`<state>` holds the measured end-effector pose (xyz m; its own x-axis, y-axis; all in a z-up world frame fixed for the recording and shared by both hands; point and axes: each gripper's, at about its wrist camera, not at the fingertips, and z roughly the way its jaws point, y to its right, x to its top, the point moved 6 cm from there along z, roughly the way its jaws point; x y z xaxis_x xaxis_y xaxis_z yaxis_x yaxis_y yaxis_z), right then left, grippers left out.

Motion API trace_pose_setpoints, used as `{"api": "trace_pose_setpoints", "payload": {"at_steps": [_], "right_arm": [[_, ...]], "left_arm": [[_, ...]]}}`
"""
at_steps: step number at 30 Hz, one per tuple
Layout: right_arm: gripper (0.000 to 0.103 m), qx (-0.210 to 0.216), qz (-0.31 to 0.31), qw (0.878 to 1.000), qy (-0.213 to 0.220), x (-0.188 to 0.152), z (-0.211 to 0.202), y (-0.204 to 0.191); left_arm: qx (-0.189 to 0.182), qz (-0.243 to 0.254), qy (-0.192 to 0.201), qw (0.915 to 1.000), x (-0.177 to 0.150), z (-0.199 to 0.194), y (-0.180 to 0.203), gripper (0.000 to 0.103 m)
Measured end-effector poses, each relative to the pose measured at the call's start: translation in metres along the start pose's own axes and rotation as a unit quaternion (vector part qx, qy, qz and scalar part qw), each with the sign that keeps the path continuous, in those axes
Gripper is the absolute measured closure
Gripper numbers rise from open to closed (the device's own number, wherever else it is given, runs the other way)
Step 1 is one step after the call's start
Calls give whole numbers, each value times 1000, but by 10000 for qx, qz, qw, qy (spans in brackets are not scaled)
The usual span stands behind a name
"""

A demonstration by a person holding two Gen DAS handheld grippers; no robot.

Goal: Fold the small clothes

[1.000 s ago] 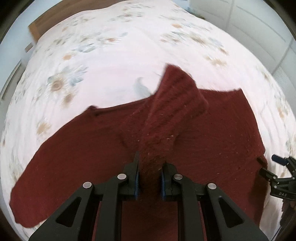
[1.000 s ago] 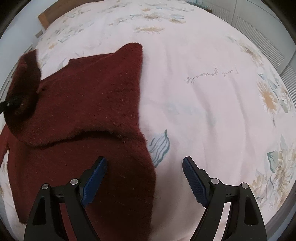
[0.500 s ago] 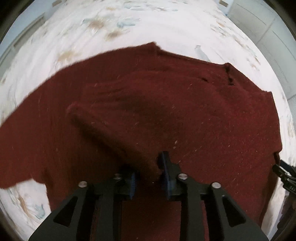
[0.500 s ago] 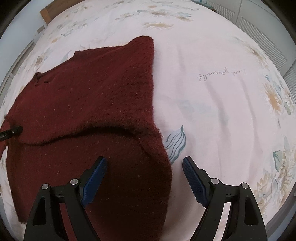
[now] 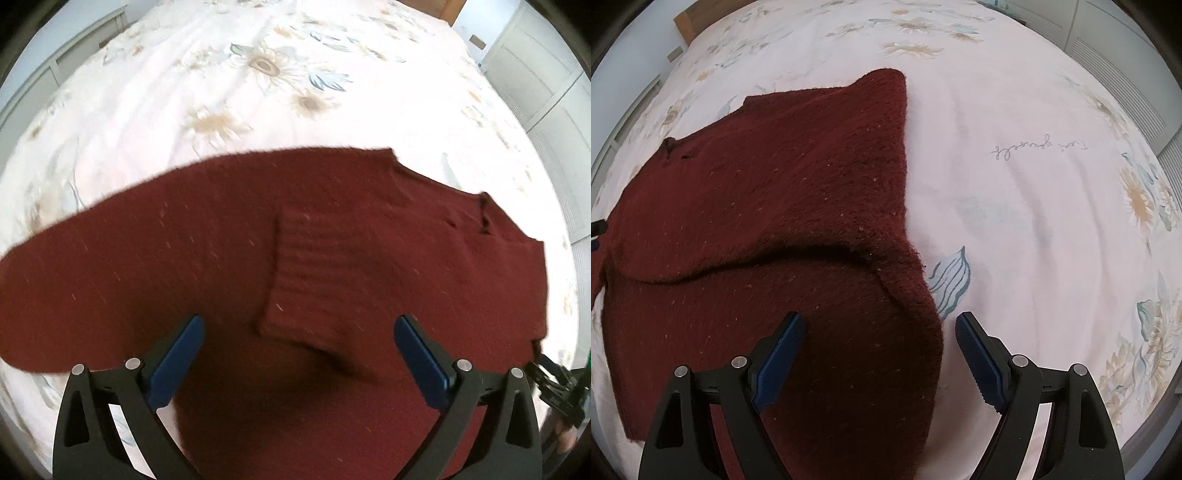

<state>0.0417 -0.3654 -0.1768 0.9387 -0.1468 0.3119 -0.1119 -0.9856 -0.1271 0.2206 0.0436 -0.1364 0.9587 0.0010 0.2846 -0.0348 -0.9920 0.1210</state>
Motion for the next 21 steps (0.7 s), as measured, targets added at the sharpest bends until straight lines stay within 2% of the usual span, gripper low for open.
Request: {"api": "trace_pose_setpoints", "payload": {"at_steps": [6,8,10,11,12,13,14,16,18,21], "right_arm": [[18,-86,-35,9999,-38,0,0,2],[18,-137,-22,9999,-44,1,-1,6],[18,-173,-41,9998,-24,3,-4,9],[18,-174,-64,9998,3,6,-6,10],[18,-164,-80,9998,42,9,-8,10],[18,-158,-82,9998,81,14,-10,11],[18,-157,-78,9998,113,21,-11,13],[18,-168,-49,9996,211,38,-14,17],[18,-119,-31,9994,320,54,-17,19],[18,57,48,9992,382,77,-14,19]], "left_arm": [[84,60,-389,9992,4,35,6,2],[226,89,-524,9983,5,51,9,4],[261,198,-634,9975,3,60,13,21],[250,293,-612,9974,2,61,18,24],[259,394,-538,9974,1,59,22,34],[187,488,-500,9974,-1,57,28,49],[145,544,-488,9972,-1,57,33,54],[68,661,-403,9970,-2,53,40,82],[-96,693,-351,9969,-2,50,46,88],[-97,728,-188,9971,-2,42,49,90]]}}
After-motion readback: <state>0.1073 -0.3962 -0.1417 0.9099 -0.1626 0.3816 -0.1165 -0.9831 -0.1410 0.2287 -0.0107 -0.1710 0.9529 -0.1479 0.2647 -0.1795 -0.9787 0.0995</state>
